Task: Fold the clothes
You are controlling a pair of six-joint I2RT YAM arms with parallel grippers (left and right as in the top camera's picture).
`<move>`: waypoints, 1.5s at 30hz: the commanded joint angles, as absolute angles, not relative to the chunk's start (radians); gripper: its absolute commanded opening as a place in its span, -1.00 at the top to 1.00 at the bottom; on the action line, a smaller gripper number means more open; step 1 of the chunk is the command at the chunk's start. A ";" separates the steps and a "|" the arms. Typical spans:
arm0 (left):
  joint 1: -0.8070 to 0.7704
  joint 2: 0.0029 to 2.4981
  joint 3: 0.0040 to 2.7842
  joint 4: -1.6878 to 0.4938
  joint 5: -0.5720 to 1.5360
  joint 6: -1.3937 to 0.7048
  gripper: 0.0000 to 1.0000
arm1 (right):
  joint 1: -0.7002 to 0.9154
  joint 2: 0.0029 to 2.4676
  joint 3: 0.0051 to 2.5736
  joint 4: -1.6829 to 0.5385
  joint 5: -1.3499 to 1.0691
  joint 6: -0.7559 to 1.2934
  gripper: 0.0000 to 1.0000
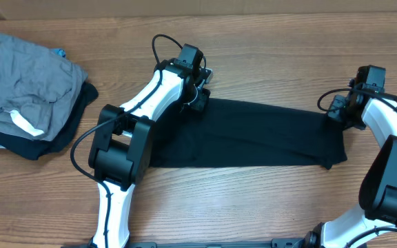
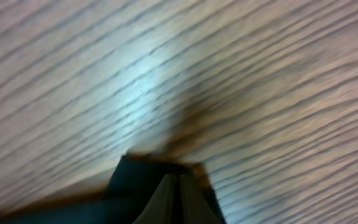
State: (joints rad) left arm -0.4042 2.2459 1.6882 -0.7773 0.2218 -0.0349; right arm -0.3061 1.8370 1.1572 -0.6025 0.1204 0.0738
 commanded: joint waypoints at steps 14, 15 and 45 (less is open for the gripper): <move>-0.406 2.257 1.658 -0.785 0.211 -0.054 0.39 | -0.360 1.742 1.385 -1.023 0.173 0.342 0.04; -0.406 2.257 1.658 -0.785 0.211 -0.054 0.37 | -0.369 1.744 1.382 -1.068 0.126 0.342 0.04; -0.406 2.257 1.658 -0.796 0.207 -0.052 0.30 | -0.440 1.744 1.044 -1.083 -0.075 0.445 0.12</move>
